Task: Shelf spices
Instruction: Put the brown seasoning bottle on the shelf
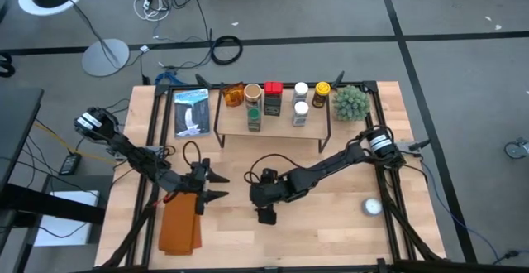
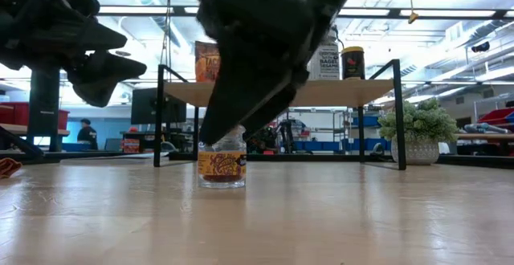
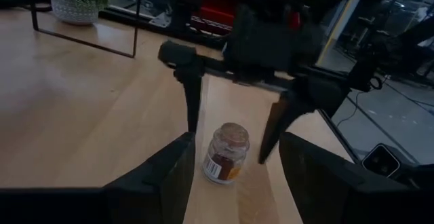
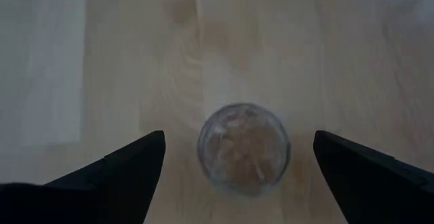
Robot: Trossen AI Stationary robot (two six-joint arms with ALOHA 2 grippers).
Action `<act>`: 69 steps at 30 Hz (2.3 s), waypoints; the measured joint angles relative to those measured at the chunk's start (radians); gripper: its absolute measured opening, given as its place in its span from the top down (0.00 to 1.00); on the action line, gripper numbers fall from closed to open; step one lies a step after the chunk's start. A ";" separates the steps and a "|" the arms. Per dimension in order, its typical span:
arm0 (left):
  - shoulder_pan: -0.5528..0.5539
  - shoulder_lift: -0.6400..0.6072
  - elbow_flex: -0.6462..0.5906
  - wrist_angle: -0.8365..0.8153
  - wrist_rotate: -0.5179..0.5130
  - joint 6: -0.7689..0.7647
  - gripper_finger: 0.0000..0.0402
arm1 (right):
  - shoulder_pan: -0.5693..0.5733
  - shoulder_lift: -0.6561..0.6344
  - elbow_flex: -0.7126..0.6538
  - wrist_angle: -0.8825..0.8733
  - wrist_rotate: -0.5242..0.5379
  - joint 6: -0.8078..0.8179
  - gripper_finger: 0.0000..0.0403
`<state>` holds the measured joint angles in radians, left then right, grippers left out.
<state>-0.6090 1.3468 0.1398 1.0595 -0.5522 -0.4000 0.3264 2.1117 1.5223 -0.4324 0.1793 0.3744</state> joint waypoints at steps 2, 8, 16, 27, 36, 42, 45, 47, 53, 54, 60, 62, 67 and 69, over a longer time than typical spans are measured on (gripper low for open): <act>0.000 0.000 0.000 -0.002 0.003 0.000 0.45 | -0.002 0.000 0.001 0.012 0.002 0.000 0.12; 0.000 0.000 0.000 -0.003 0.003 0.000 0.45 | -0.007 -0.012 0.002 0.014 0.008 -0.001 0.36; 0.000 0.000 0.000 -0.003 0.003 0.000 0.45 | -0.008 -0.027 0.001 -0.019 0.008 -0.002 0.59; 0.000 0.000 0.000 -0.003 0.004 -0.001 0.45 | 0.026 -0.212 0.001 -0.275 0.074 0.027 0.76; 0.000 0.000 0.000 -0.003 0.003 0.001 0.45 | 0.051 -0.267 0.001 -0.333 0.082 0.014 0.88; 0.000 0.000 0.000 -0.003 0.003 0.001 0.45 | 0.045 -0.249 -0.001 -0.224 0.084 -0.096 0.87; 0.000 0.000 0.000 -0.003 0.003 0.002 0.45 | 0.036 -0.249 0.000 -0.150 0.086 -0.107 0.86; 0.000 0.000 0.000 -0.003 0.003 0.002 0.45 | 0.027 -0.247 0.000 -0.114 0.087 -0.114 0.84; 0.000 0.000 0.000 -0.003 0.003 0.003 0.45 | -0.019 -0.231 -0.030 -0.106 0.093 -0.140 0.71; 0.000 0.000 0.000 -0.003 0.003 0.003 0.45 | -0.026 -0.217 -0.039 -0.110 0.086 -0.149 0.67; 0.000 0.000 0.001 -0.009 -0.001 0.003 0.45 | -0.047 -0.086 -0.041 -0.098 0.066 -0.255 0.39; 0.000 0.000 0.001 -0.010 -0.001 0.003 0.45 | -0.048 -0.056 -0.041 -0.081 0.060 -0.281 0.30; 0.000 0.000 0.001 -0.015 -0.001 0.029 0.45 | -0.058 0.011 -0.037 -0.081 -0.013 -0.285 0.13; 0.000 0.000 0.001 -0.016 -0.002 0.052 0.45 | -0.063 0.024 -0.034 -0.085 -0.052 -0.253 0.15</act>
<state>-0.6086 1.3472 0.1410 1.0434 -0.5545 -0.3476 0.2630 2.1353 1.4883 -0.5179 0.1272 0.1211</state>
